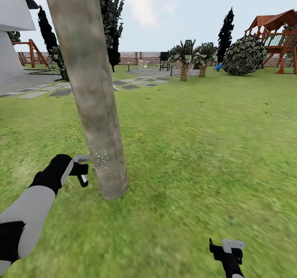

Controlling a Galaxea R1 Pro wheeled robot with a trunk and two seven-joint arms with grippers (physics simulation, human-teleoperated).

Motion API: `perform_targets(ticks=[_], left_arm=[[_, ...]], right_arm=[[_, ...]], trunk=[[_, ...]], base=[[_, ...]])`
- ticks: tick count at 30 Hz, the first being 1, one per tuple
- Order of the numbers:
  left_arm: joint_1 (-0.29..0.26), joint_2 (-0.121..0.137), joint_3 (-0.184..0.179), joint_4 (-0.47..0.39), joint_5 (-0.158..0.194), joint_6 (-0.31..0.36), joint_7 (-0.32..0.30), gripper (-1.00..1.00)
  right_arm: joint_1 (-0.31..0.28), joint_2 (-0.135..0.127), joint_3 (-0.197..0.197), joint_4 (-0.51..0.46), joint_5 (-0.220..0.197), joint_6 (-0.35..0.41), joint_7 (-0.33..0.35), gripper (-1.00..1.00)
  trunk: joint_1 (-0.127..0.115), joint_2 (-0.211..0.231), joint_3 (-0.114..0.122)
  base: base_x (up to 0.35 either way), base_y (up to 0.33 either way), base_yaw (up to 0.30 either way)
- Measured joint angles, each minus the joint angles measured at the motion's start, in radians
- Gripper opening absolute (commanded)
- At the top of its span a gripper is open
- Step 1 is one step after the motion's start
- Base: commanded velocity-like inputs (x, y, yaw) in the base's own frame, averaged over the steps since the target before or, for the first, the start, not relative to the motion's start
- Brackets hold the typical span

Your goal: In the garden, pick up the pesticide atomizer on the floor and spray pesticide onto both trees until each tree trunk is fully covered.

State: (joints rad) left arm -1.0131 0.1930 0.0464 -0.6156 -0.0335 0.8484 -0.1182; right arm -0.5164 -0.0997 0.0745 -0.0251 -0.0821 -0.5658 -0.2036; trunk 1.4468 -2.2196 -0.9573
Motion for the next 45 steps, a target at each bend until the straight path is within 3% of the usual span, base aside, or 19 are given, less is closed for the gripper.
perform_targets(ticks=[30, 45], left_arm=[[0.007, 0.006, 0.004, 0.0, -0.004, -0.002, 0.001, -1.0], [0.012, 0.007, 0.006, 0.001, -0.005, -0.002, 0.006, -1.0]], right_arm=[[0.0, -0.001, 0.0, -0.001, 0.0, -0.001, 0.0, 1.0], [0.0, 0.002, 0.0, -0.001, 0.0, -0.001, 0.0, 1.0]], trunk=[[0.0, 0.0, 0.0], [0.0, 0.0, 0.0]], base=[[0.032, -0.267, 0.0], [0.004, -0.276, 0.248]])
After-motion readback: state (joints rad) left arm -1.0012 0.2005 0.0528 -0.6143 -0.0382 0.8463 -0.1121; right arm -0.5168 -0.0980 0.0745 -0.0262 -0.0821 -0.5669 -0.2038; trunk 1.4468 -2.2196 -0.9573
